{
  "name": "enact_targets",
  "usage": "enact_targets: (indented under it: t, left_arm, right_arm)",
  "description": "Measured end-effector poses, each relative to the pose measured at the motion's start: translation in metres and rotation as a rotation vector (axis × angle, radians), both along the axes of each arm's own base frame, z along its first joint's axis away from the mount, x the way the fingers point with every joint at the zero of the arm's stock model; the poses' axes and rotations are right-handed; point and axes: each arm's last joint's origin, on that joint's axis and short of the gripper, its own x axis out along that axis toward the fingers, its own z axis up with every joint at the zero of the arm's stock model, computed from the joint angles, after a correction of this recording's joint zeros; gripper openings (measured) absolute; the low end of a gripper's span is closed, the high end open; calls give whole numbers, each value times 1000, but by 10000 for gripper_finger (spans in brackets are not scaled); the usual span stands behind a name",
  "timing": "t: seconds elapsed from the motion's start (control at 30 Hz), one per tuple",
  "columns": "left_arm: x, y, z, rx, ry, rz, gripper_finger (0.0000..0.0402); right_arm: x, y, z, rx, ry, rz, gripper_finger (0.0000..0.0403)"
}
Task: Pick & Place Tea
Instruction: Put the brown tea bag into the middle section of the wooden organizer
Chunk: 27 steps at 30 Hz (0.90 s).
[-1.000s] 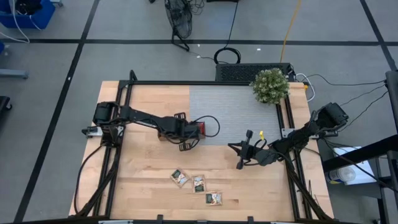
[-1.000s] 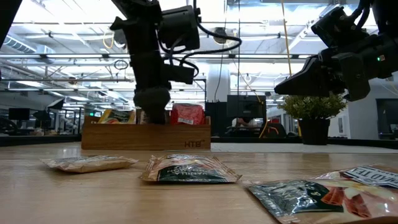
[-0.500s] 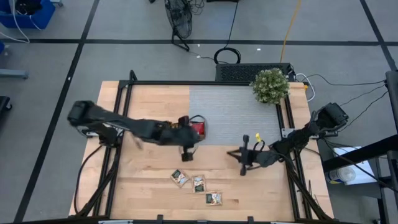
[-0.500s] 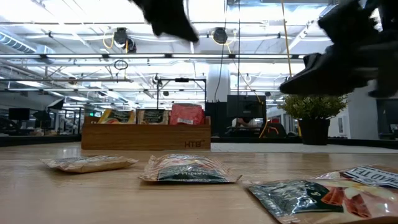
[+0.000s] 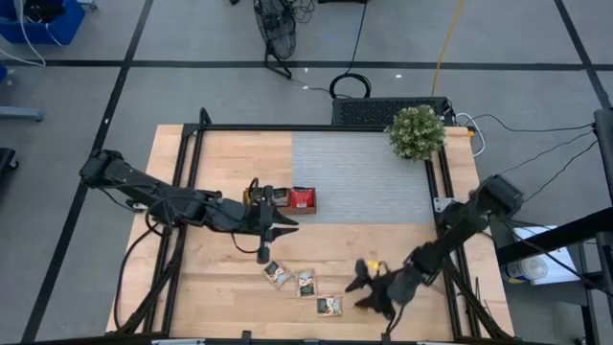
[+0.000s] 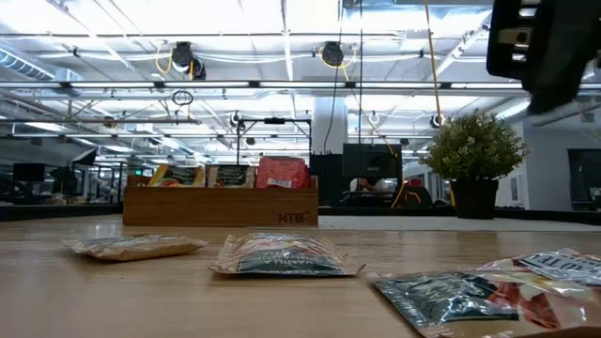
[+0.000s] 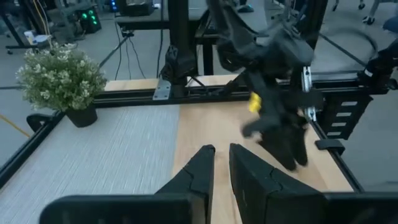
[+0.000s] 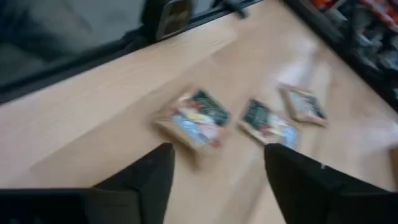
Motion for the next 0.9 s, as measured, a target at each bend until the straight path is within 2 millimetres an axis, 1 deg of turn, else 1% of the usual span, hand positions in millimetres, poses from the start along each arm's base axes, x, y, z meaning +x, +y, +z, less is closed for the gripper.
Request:
enact_targets:
  t: [0.07, 0.13, 0.23, 0.3, 0.4, 0.6, 0.77, 0.9]
  left_arm:
    - [0, 0, 0, 0, -1, 0, 58]
    - [0, 0, 0, 1, 2, -1, 58]
    - [0, 0, 0, 1, 2, 1, 58]
    - [0, 0, 0, 2, 2, 1, 58]
    - [0, 1, 0, 1, 1, 2, 58]
    - [0, 1, 0, 1, 2, 2, 58]
    - [0, 1, 0, 1, 2, 2, 58]
    - [0, 1, 0, 1, 1, 2, 58]
  right_arm:
    - [8, 15, -9, -54, 8, 35, 247]
    - [16, 26, -17, -116, -2, 39, 251]
    - [24, 34, -34, -214, 5, 40, 245]
    - [28, 38, -40, -229, -2, 45, 238]
    - [32, 37, -49, -247, 8, 45, 228]
    - [36, 30, -52, -236, 42, 11, 200]
    - [32, 25, -55, -393, 76, 74, 178]
    - [33, 23, -47, -453, 138, 80, 172]
